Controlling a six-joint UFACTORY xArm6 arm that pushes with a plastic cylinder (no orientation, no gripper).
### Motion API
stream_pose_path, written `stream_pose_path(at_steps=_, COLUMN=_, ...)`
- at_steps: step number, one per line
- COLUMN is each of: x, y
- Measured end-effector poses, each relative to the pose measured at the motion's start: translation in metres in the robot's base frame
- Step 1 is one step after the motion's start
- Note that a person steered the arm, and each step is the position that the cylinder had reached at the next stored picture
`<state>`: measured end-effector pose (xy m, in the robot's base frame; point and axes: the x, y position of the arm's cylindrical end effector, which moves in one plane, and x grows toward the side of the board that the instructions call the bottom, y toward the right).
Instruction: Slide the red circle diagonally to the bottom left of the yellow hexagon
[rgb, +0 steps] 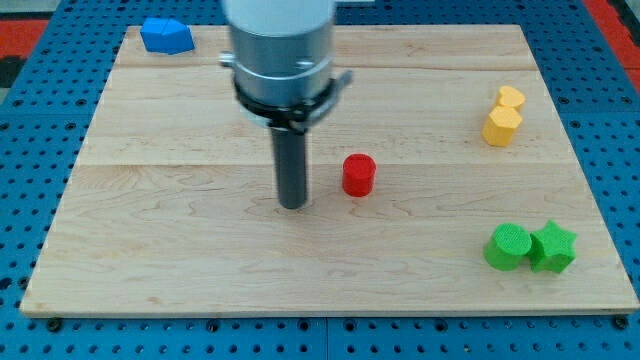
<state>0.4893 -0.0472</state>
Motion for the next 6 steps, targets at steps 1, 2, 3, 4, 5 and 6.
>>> stream_pose_path(at_steps=1, x=-0.043, y=0.010)
stream_pose_path(at_steps=2, x=-0.033, y=0.068)
stream_pose_path(at_steps=3, x=0.016, y=0.117)
stream_pose_path(at_steps=4, x=0.001, y=0.117)
stream_pose_path(at_steps=5, x=-0.040, y=0.107)
stream_pose_path(at_steps=6, x=-0.044, y=0.120)
